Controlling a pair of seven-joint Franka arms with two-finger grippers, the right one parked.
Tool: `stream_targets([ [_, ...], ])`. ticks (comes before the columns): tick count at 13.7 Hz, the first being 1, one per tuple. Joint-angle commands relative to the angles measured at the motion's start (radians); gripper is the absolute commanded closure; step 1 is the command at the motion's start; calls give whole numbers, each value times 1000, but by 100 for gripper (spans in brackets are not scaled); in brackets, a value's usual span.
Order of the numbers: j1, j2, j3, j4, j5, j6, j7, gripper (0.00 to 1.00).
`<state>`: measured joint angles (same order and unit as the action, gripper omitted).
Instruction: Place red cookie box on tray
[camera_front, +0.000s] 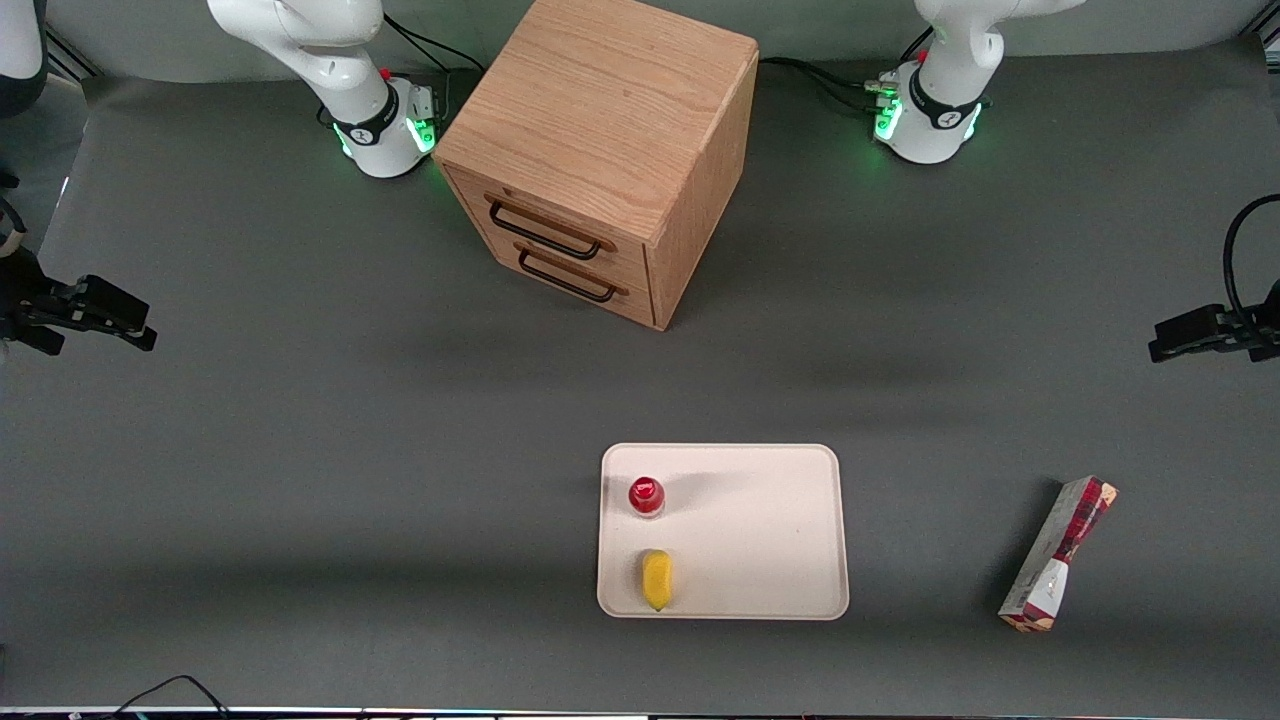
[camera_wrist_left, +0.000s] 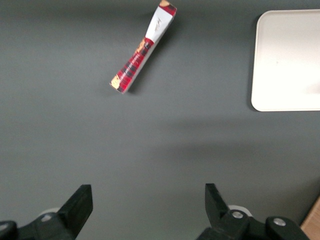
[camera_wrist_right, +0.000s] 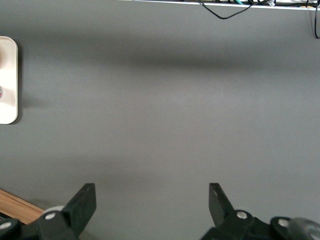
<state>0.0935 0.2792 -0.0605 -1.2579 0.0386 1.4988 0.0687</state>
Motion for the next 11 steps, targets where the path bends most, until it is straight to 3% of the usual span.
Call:
stream_targets([
  [1,0,47,5,-9,32,101,104,0],
  [3,0,113,7,-11,67,187,179,0],
  [11,-23,415,1,-11,64,500,388,0],
])
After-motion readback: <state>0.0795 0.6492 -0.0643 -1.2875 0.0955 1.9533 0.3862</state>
